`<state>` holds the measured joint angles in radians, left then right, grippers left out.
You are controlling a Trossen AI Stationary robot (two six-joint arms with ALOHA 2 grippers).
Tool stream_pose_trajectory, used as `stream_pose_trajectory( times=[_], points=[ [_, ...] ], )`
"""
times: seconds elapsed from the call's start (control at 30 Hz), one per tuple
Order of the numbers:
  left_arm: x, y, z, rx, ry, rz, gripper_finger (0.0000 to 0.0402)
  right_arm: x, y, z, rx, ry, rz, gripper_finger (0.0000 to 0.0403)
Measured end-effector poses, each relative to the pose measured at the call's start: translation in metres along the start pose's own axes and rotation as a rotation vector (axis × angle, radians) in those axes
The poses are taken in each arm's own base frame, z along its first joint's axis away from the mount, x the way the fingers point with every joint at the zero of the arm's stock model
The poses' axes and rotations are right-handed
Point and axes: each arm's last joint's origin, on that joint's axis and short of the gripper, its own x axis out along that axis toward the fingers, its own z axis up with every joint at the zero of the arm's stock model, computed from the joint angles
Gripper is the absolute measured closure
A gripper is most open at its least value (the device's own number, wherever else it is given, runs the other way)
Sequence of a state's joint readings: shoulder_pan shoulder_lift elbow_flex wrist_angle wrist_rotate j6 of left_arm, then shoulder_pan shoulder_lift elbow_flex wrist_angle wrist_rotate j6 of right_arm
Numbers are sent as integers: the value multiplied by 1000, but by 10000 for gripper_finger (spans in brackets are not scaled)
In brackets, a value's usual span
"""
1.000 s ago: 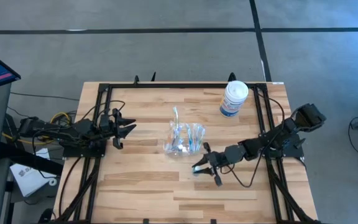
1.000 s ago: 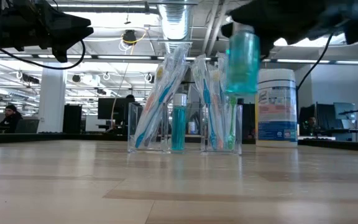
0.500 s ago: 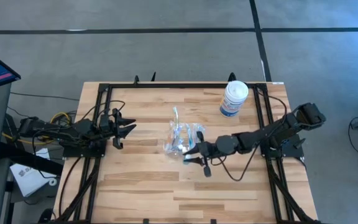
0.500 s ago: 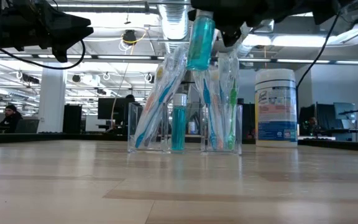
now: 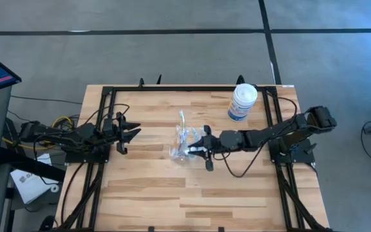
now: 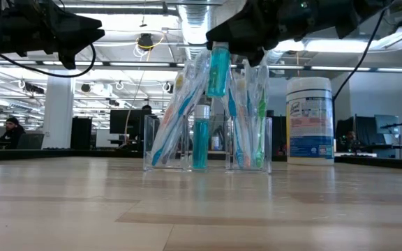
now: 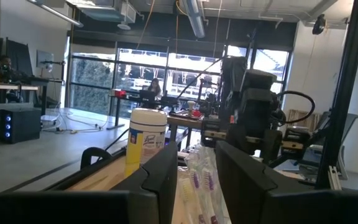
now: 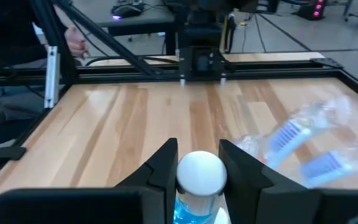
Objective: Pick & Place toothbrushing station
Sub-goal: Put the mouthwash into the transparent organizer
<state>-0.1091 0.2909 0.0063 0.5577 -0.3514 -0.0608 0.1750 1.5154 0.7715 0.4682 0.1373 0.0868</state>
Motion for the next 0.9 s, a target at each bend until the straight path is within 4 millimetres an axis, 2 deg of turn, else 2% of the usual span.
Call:
stream_pose_trajectory(
  times=[0.5,0.9],
  points=[
    [0,0,1,0,-7,-1,298,0,-11,-7,-11,67,-126,318],
    [0,0,1,-1,-12,-1,298,-1,-1,-9,-35,82,-152,318]
  ],
)
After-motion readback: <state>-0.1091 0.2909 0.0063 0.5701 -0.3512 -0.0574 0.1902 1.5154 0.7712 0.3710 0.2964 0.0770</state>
